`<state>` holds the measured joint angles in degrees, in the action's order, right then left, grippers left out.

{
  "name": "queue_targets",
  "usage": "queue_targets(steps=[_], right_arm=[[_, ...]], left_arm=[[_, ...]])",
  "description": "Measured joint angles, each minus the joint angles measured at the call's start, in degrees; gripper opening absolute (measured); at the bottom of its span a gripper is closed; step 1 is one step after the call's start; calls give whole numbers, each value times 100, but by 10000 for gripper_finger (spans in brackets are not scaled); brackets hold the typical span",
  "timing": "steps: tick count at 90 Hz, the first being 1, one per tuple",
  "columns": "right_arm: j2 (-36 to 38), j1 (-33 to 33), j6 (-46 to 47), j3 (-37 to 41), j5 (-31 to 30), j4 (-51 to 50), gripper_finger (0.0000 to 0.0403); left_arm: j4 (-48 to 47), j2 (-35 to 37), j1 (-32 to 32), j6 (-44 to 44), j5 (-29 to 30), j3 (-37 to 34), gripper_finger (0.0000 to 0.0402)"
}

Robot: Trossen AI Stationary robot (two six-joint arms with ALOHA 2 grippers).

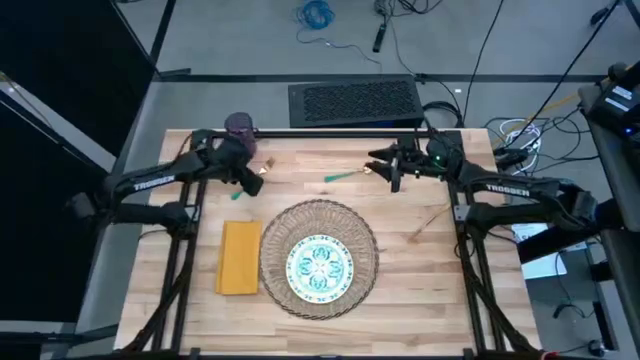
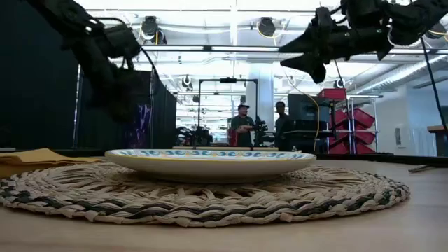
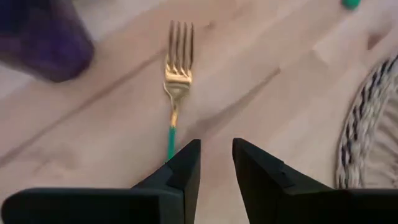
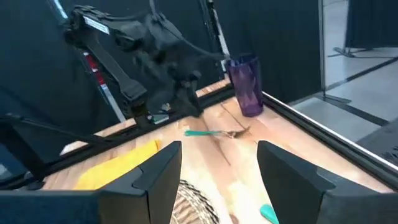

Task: Set table place
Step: Move the purple cup to the top center of the table

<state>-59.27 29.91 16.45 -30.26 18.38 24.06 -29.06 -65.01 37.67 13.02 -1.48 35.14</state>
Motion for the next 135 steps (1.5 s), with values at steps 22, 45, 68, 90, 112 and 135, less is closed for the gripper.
queue_targets(steps=[22, 45, 68, 90, 112, 135], right_arm=[[0, -2, 0, -183, 5, -16, 196], [0, -2, 48, -183, 3, -25, 196], [-2, -2, 70, -183, 5, -25, 196], [-2, -4, 90, -183, 17, -27, 196], [-2, -2, 90, -183, 147, -25, 196], [-2, -2, 90, -183, 147, -27, 196]], left_arm=[[-63, -427, -70, -236, -2, 248, 82], [-120, -435, -69, -293, 6, 354, 82], [-112, -779, 22, -287, 370, 356, 82], [102, -1333, 24, -311, 372, 356, 82], [226, -1454, 28, -458, 650, 354, 82], [320, -1513, 146, -593, 761, 354, 82]])
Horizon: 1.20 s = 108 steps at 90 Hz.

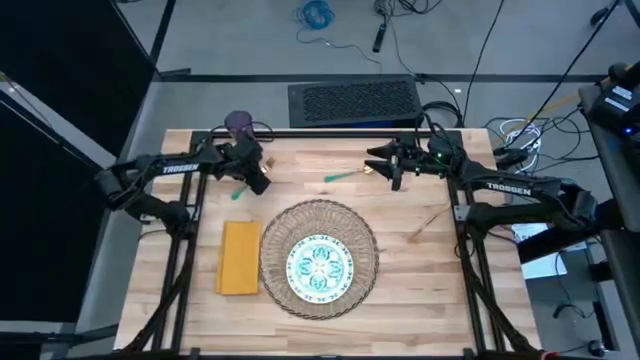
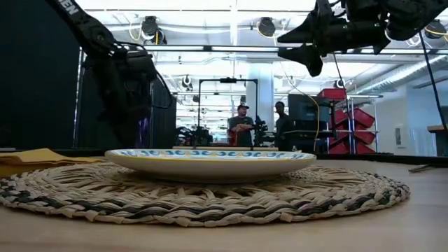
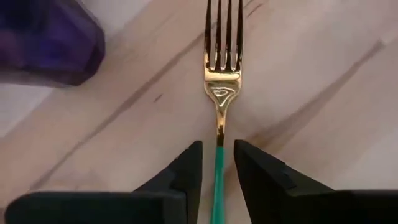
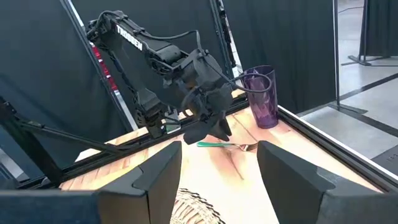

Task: Set table place
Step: Move the purple cup to the top center of the table

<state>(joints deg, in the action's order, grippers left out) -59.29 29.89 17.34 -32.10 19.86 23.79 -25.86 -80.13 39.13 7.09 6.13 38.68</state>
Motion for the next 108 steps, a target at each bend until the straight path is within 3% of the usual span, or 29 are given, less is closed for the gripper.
queue_targets(steps=[55, 85, 108], right_arm=[[0, 2, -24, 0, 2, -2, 196], [2, 2, -50, 0, 0, -9, 196], [2, 2, -59, 0, -11, -13, 196]], left_arm=[[-74, -108, -126, 5, -122, -2, 82], [-815, 746, -931, 302, -239, 118, 82], [-620, 1749, -1185, 300, -160, 560, 82]])
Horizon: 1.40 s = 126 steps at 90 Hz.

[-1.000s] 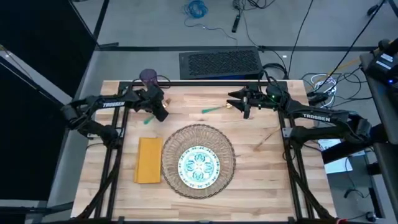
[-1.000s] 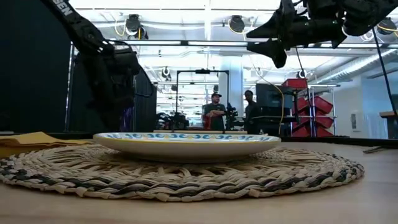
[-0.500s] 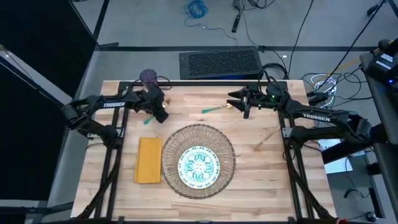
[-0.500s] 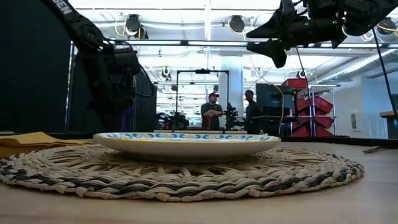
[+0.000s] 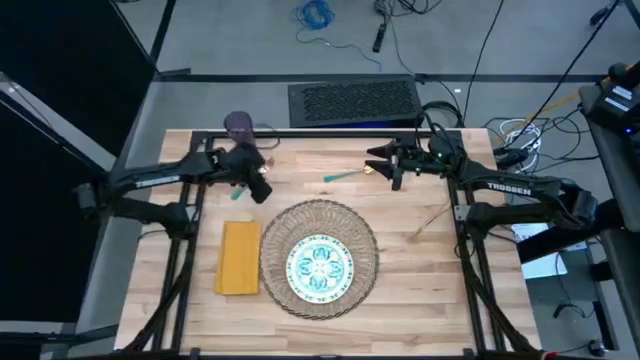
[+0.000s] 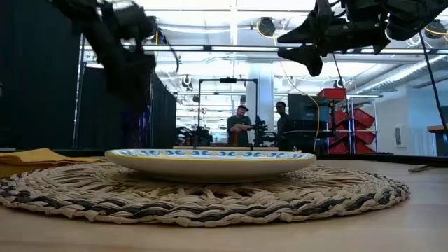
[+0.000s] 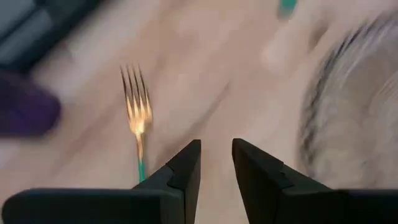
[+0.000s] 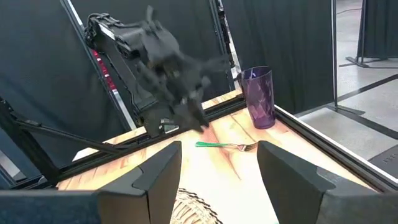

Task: Set table place
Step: Move the purple cup to the top center of the table

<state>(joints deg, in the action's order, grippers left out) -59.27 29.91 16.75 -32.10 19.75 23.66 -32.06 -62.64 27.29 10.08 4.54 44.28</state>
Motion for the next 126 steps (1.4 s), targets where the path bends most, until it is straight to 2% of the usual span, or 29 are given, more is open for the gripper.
queue_targets(steps=[17, 27, 32, 41, 49, 58, 65, 76, 91, 104, 107, 111, 116, 126], right_arm=[[0, -2, 14, 0, -235, -133, 196], [-37, 0, 106, 0, -746, -326, 196], [-134, 19, 242, 0, -797, -343, 196], [-521, 67, 599, -78, -789, -193, 196], [-1205, 126, 919, -534, -778, -275, 196], [-2271, 125, 1004, -1481, -530, -676, 196], [-3217, 118, 869, -2577, -196, -1193, 196], [-4649, 120, 277, -4803, 259, -2672, 196], [-6298, 122, -496, -7937, 274, -4830, 196], [-7511, 122, -678, -10311, 280, -5876, 196], [-7599, 122, -649, -10309, 311, -5629, 196], [-7538, 136, -323, -9893, 476, -4920, 196], [-7576, 177, -5, -9711, 765, -4654, 196], [-7573, 214, -185, -9683, 1021, -4846, 196]], left_arm=[[225, 1107, 107, -295, 71, 545, 82], [499, 2102, 421, -334, 186, 494, 82], [418, 2535, 615, -327, 203, 422, 82], [359, 3084, 839, -206, 178, 258, 82], [300, 3261, 920, -157, 143, 134, 82], [167, 3284, 955, -157, 135, 52, 82], [87, 3268, 951, -203, 35, 45, 82], [123, 3230, 949, -293, -142, 43, 82], [75, 3328, 949, -309, -235, 43, 82], [-52, 3454, 949, -354, -310, 43, 82], [-89, 3480, 949, -362, -308, 43, 82], [-157, 3520, 949, -415, -308, 42, 82], [-235, 3571, 949, -444, -308, 41, 82], [-358, 3611, 949, -139, -134, 41, 82]])
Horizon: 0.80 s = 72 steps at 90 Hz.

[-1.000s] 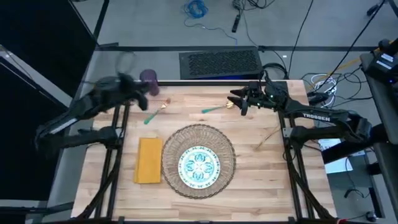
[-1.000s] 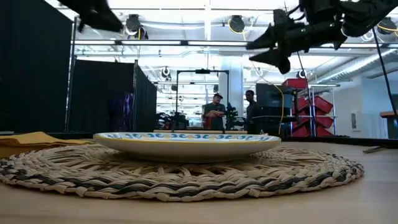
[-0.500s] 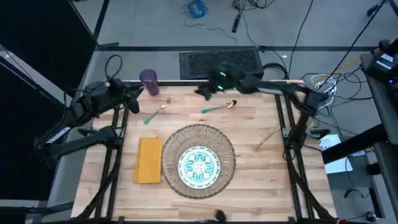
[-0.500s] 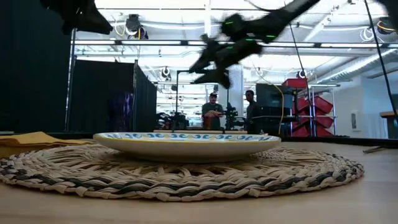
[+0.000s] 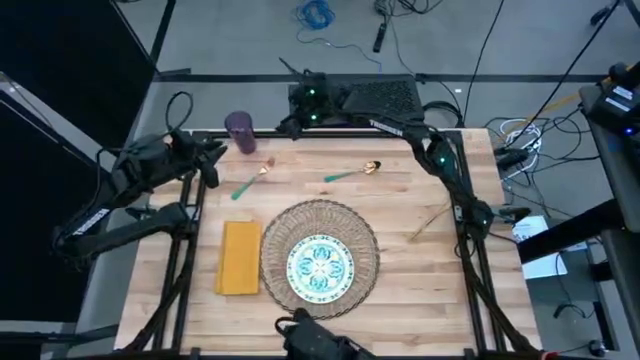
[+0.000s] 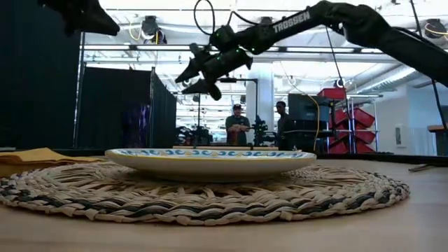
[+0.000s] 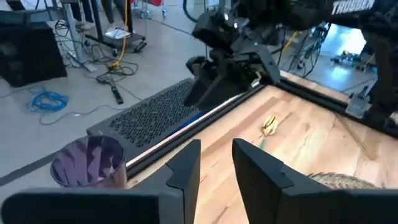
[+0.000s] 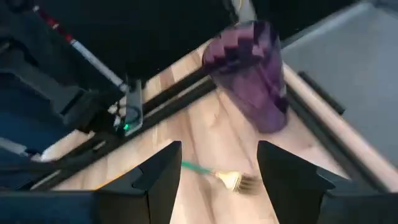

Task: Set table place
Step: Move the purple cup to the top center of the table

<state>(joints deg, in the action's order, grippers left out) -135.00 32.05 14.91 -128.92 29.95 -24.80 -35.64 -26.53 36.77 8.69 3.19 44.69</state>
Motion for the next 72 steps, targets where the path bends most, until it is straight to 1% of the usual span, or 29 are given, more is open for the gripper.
queue_targets(steps=[8, 16, 25, 30, 35, 41, 49, 60, 72], right_arm=[[67, -57, -242, 15, -6, -122, 196], [279, -102, -390, 22, 5, -122, 196], [701, -58, -617, -3, -58, -349, 196], [904, -35, -823, -7, -261, -711, 196], [1090, -15, -1088, 5, -491, -1223, 196], [1308, -15, -1379, 13, -777, -1721, 196], [1597, -9, -1621, 9, -1000, -2076, 196], [1795, 79, -1724, 6, -1042, -2289, 196], [1956, 171, -1721, 13, -1055, -2308, 196]], left_arm=[[-66, -225, 0, 91, 493, -5, 82], [401, -931, 21, -64, 879, -87, 82], [1026, -1905, 259, -276, 901, -113, 82], [1265, -2364, 523, -313, 907, -99, 82], [1451, -2669, 878, -349, 986, -42, 82], [1516, -2778, 1195, -350, 971, -39, 82], [1853, -2758, 1447, -351, 719, -17, 82], [1671, -2872, 1753, -319, 245, 46, 82], [1736, -3219, 1922, -352, 132, 319, 82]])
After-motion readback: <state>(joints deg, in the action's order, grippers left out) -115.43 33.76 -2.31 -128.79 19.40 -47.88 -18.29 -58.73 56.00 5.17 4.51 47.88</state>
